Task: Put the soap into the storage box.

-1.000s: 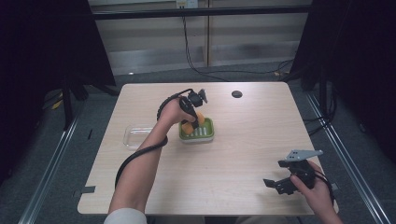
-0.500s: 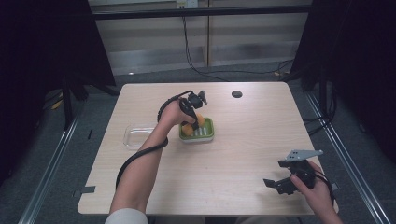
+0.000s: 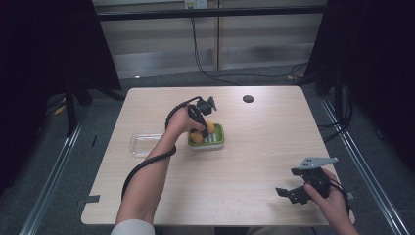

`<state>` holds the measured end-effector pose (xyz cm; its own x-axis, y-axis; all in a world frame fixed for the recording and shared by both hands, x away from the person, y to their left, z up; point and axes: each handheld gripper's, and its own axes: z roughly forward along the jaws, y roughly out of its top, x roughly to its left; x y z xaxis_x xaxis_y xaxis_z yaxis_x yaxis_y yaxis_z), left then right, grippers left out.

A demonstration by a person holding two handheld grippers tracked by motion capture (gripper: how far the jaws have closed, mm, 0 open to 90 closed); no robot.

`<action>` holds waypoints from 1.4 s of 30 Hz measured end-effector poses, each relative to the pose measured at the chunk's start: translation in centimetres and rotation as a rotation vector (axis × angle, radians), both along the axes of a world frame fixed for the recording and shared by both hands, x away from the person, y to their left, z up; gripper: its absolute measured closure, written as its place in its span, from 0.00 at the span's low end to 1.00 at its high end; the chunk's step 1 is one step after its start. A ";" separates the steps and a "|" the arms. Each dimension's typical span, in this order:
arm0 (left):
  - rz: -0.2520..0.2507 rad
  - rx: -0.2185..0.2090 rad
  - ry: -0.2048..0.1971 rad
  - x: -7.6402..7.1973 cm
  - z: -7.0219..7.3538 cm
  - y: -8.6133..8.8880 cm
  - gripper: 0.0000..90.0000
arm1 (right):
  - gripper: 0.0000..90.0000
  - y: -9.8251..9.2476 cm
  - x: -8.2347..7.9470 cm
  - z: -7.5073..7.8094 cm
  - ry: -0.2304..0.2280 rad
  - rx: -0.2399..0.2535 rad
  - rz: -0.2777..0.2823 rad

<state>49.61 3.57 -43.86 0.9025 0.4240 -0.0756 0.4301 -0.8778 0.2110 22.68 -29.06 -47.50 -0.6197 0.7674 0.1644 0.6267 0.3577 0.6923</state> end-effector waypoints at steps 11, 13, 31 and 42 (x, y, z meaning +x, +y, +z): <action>-0.014 0.008 0.001 0.1 -0.3 -0.1 0.54 | 0.01 0.1 0.0 0.0 0.009 0.002 -0.006; -0.007 -0.020 0.001 0.1 0.0 0.0 0.58 | 0.01 0.1 0.0 -0.1 0.010 0.001 -0.002; 0.074 -0.053 -0.031 -0.3 0.8 0.9 0.27 | 0.01 0.4 0.3 -0.1 0.005 -0.003 0.009; 0.092 -0.094 -0.038 -1.2 1.3 1.6 0.15 | 0.01 0.6 0.4 0.0 0.004 -0.005 0.014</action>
<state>48.37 5.22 -42.57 0.8633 0.4973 -0.0860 0.4978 -0.8107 0.3081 23.06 -28.46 -47.47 -0.6295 0.7596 0.1636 0.6247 0.3695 0.6879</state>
